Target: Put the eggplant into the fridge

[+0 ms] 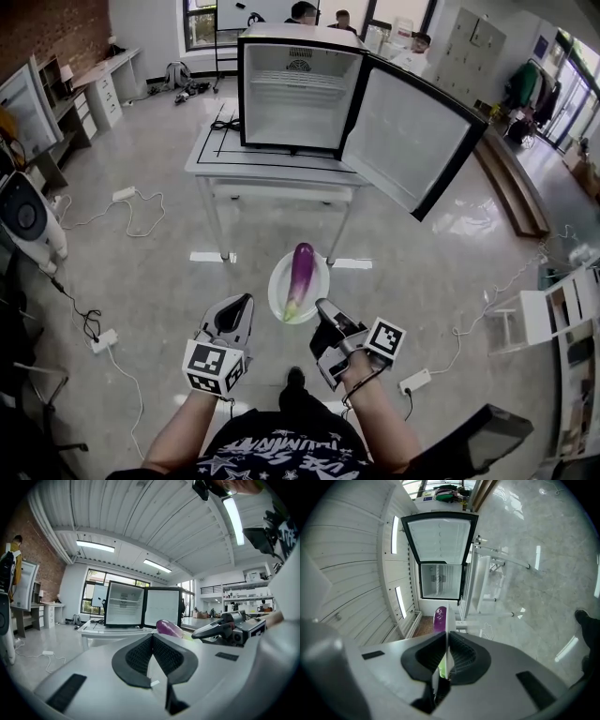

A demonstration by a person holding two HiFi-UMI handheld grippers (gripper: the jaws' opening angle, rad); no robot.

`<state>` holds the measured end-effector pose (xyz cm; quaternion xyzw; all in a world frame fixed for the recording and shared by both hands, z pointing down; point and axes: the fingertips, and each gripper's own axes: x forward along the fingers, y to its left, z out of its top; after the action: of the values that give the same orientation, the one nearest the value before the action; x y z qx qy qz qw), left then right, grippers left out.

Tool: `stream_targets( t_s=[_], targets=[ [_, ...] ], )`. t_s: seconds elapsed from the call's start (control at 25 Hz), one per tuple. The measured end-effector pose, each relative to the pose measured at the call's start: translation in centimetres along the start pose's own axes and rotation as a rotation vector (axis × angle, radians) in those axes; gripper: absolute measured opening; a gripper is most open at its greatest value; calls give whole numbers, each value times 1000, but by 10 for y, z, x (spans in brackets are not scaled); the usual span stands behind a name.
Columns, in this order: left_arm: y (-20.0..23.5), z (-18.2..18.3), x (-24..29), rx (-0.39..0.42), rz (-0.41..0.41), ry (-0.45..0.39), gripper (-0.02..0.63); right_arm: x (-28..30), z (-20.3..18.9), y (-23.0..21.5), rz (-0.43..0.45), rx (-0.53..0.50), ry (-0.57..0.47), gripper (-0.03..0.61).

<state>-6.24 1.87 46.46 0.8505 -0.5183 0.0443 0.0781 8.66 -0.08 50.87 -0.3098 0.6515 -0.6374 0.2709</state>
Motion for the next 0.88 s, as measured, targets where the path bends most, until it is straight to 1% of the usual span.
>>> stream_targets(
  t_s=[0.16, 0.4, 0.68, 0.88],
  targets=[
    [10, 12, 35, 2, 18, -1, 9, 23, 30, -1, 2, 9, 21, 27],
    [16, 17, 79, 0, 42, 10, 9, 49, 69, -4, 7, 20, 48, 28],
    [17, 22, 125, 0, 71, 12, 9, 72, 102, -9, 5, 19, 104, 28],
    [14, 24, 142, -6, 89, 17, 9, 79, 118, -13, 4, 29, 136, 28]
  ],
)
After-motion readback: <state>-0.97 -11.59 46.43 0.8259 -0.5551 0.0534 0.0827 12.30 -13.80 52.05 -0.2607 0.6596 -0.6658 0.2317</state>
